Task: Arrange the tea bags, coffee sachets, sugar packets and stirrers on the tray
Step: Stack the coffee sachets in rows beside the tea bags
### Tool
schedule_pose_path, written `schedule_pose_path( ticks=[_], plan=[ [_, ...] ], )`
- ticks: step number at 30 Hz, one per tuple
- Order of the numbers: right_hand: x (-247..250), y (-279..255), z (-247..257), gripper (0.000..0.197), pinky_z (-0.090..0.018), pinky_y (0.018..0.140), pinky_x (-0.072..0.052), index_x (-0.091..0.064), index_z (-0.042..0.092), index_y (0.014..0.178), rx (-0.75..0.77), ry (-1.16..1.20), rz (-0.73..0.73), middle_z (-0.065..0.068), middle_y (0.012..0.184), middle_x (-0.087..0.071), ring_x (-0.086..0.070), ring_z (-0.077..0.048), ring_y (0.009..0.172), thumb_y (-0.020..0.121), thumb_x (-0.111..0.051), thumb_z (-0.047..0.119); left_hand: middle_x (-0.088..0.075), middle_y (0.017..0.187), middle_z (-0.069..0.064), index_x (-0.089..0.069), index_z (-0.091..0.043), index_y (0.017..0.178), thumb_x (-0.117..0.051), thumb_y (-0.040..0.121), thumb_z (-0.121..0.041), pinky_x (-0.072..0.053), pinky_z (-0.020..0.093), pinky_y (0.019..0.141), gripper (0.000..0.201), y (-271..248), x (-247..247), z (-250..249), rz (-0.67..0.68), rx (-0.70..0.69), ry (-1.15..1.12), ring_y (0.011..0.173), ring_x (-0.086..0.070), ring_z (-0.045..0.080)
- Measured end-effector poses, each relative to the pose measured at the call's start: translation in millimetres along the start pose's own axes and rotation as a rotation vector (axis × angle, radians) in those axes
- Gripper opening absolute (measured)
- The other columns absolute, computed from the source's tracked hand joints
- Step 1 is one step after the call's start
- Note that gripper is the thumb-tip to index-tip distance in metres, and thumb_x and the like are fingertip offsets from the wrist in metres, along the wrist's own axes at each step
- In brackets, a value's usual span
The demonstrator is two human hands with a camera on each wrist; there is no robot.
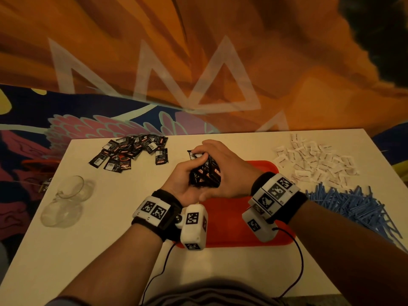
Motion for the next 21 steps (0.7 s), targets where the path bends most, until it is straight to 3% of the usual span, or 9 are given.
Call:
schedule_pose_path(
  ticks=[2, 4, 7, 10, 14, 18, 21],
  plan=[
    [3, 1, -1, 0.096, -0.033, 0.109, -0.039, -0.036, 0.031, 0.139, -0.017, 0.016, -0.023, 0.005, 0.137, -0.039, -0.04, -0.009, 0.126, 0.06, -0.09, 0.041, -0.064, 0.111, 0.014, -0.064, -0.009, 0.118, -0.086, 0.07, -0.042, -0.054, 0.04, 0.089, 0.062, 0, -1, -2, -0.018, -0.024, -0.011, 0.107, -0.062, 0.028],
    [3, 1, -3, 0.103, -0.032, 0.109, -0.037, -0.034, 0.029, 0.142, -0.036, 0.018, -0.011, 0.005, 0.136, -0.04, -0.039, -0.008, 0.125, 0.057, -0.091, 0.042, -0.066, 0.11, 0.015, -0.068, -0.008, 0.115, -0.065, 0.082, -0.059, -0.046, 0.042, 0.099, 0.06, -2, -1, -3, -0.052, -0.053, -0.055, 0.108, -0.061, 0.029],
    [-2, 0, -5, 0.112, -0.027, 0.11, -0.032, -0.03, 0.027, 0.143, -0.035, 0.034, 0.047, 0.006, 0.138, -0.035, -0.035, -0.009, 0.128, 0.052, -0.092, 0.048, -0.063, 0.11, 0.015, -0.067, -0.005, 0.115, -0.06, 0.088, -0.058, -0.037, 0.044, 0.109, 0.06, -3, -2, -4, -0.082, -0.051, -0.097, 0.11, -0.058, 0.03],
    [-2, -1, -6, 0.101, -0.027, 0.107, -0.035, -0.032, 0.024, 0.14, -0.062, 0.114, 0.031, 0.007, 0.135, -0.035, -0.036, -0.007, 0.125, 0.06, -0.089, 0.045, -0.065, 0.107, 0.014, -0.065, -0.006, 0.115, -0.056, 0.091, -0.051, -0.05, 0.038, 0.094, 0.052, -2, 0, -5, -0.13, -0.052, -0.015, 0.104, -0.063, 0.027],
    [7, 1, -11, 0.083, -0.026, 0.097, -0.041, -0.042, 0.027, 0.129, -0.092, 0.1, -0.128, 0.006, 0.125, -0.048, -0.045, -0.006, 0.112, 0.063, -0.087, 0.047, -0.069, 0.102, 0.009, -0.065, -0.013, 0.113, -0.057, 0.086, -0.049, -0.057, 0.033, 0.081, 0.046, 0, 1, -4, -0.172, -0.046, 0.052, 0.098, -0.068, 0.022],
    [7, 4, -12, 0.077, -0.028, 0.096, -0.042, -0.046, 0.031, 0.127, -0.079, 0.121, -0.102, 0.005, 0.122, -0.052, -0.048, -0.009, 0.111, 0.063, -0.086, 0.045, -0.072, 0.097, 0.008, -0.065, -0.017, 0.111, -0.054, 0.081, -0.057, -0.059, 0.036, 0.069, 0.051, 1, 2, -1, -0.167, 0.009, 0.121, 0.091, -0.069, 0.022],
    [11, 5, -12, 0.061, -0.039, 0.095, -0.048, -0.052, 0.033, 0.116, -0.074, 0.259, -0.096, 0.006, 0.116, -0.058, -0.055, -0.012, 0.109, 0.065, -0.08, 0.048, -0.072, 0.104, 0.009, -0.059, -0.018, 0.123, -0.05, 0.078, -0.059, -0.062, 0.04, 0.072, 0.061, -1, -1, 2, -0.135, 0.014, 0.135, 0.096, -0.07, 0.025]
  ],
)
Point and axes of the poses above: each hand's wrist, its own y-axis towards the middle knuckle, its own x-axis out of the back of the hand, z = x × y, the point moved 9 cm from there along y, towards the middle knuckle
